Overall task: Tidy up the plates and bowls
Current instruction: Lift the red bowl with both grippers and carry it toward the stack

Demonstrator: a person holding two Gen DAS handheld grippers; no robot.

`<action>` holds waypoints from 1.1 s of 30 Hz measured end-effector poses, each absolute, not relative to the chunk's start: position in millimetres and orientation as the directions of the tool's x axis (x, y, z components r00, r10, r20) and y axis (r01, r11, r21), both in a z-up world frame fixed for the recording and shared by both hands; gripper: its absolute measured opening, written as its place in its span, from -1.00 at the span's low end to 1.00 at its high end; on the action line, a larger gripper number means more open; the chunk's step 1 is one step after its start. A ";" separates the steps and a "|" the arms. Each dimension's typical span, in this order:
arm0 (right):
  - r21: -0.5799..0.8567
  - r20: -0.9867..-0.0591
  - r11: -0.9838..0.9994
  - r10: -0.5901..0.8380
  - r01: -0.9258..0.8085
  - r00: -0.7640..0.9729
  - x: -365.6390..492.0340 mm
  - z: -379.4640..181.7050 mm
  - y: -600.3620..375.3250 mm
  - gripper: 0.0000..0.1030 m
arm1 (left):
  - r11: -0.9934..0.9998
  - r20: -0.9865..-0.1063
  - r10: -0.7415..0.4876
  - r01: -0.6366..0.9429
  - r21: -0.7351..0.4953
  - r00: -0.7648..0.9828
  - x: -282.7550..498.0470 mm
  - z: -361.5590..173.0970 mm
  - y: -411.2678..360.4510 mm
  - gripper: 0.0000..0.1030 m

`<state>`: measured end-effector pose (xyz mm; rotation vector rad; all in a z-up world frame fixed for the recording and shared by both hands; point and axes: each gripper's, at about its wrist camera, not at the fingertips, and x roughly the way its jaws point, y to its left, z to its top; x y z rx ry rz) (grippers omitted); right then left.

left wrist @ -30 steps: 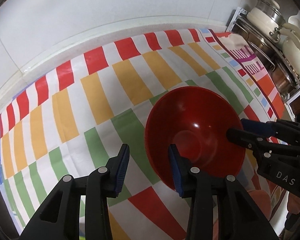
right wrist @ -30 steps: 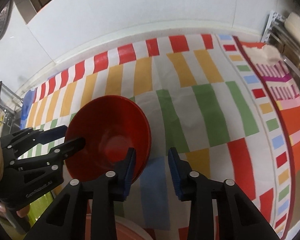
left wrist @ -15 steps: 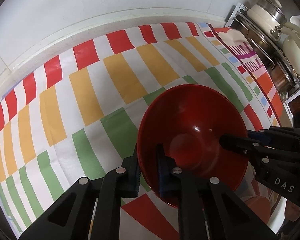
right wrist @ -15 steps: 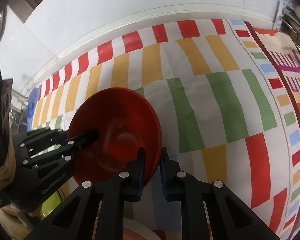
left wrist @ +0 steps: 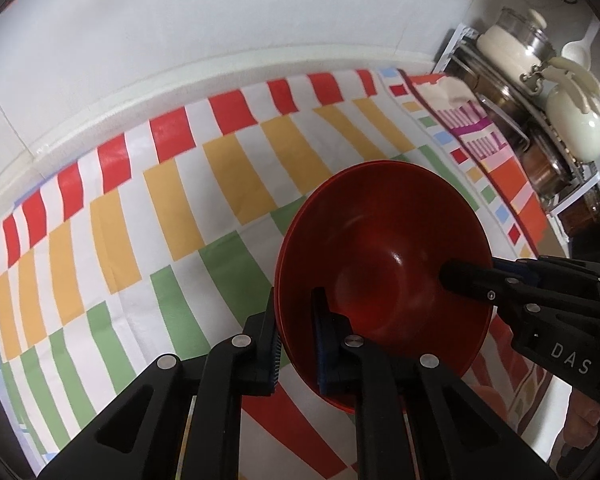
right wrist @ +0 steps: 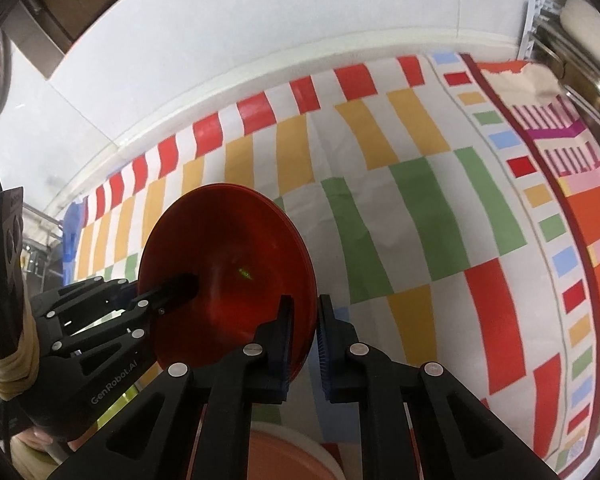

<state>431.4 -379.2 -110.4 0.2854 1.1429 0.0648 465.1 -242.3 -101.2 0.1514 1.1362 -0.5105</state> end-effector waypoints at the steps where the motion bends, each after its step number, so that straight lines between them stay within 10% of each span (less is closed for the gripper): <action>1: 0.253 -0.884 0.963 0.192 0.091 0.427 428.2 -105.3 -378.4 -0.75 | 0.875 -0.890 -0.315 0.465 -0.137 0.329 462.0 -96.5 -241.9 -0.71; 33: 0.248 -0.856 0.964 0.174 0.091 0.487 309.2 -63.5 -366.8 -0.75 | 0.853 -0.867 -0.335 0.510 -0.112 0.370 351.1 -57.0 -234.9 -0.71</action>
